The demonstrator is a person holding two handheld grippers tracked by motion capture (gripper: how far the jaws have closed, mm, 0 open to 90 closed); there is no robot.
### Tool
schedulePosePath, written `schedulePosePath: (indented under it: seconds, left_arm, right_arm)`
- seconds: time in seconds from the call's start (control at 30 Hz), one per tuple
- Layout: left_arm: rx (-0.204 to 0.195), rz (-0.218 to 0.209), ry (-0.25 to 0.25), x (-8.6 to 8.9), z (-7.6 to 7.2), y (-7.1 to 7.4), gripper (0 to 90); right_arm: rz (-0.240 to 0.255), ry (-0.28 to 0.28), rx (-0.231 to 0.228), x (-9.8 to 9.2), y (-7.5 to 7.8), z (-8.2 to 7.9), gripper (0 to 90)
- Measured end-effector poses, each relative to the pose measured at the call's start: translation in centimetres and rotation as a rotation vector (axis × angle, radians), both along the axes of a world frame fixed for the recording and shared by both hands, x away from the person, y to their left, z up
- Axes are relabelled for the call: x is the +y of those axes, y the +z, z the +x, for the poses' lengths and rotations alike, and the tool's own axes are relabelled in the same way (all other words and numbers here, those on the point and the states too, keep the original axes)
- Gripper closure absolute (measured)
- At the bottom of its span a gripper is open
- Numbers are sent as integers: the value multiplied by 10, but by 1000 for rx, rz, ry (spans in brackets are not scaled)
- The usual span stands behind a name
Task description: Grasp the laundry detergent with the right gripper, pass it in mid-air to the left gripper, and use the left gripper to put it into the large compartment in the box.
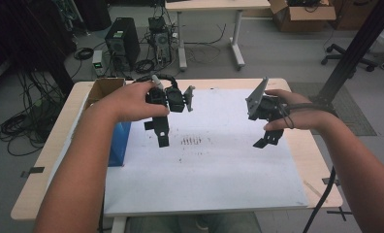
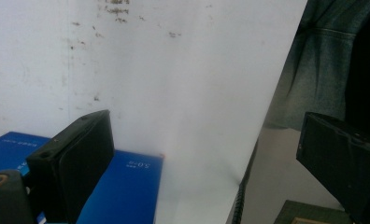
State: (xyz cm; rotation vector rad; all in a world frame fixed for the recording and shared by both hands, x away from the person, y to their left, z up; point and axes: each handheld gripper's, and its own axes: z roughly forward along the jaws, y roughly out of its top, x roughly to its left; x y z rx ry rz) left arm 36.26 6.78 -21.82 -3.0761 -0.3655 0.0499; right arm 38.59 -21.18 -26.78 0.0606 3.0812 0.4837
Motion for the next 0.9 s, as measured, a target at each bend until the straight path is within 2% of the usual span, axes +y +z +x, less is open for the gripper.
schedulePosePath:
  seconds: [0.9]
  left_arm:
    - [17, -9, -1, 4, 3, -2, 48]
  right_arm:
    - [-9, -1, 8, 2, -2, 2, 34]
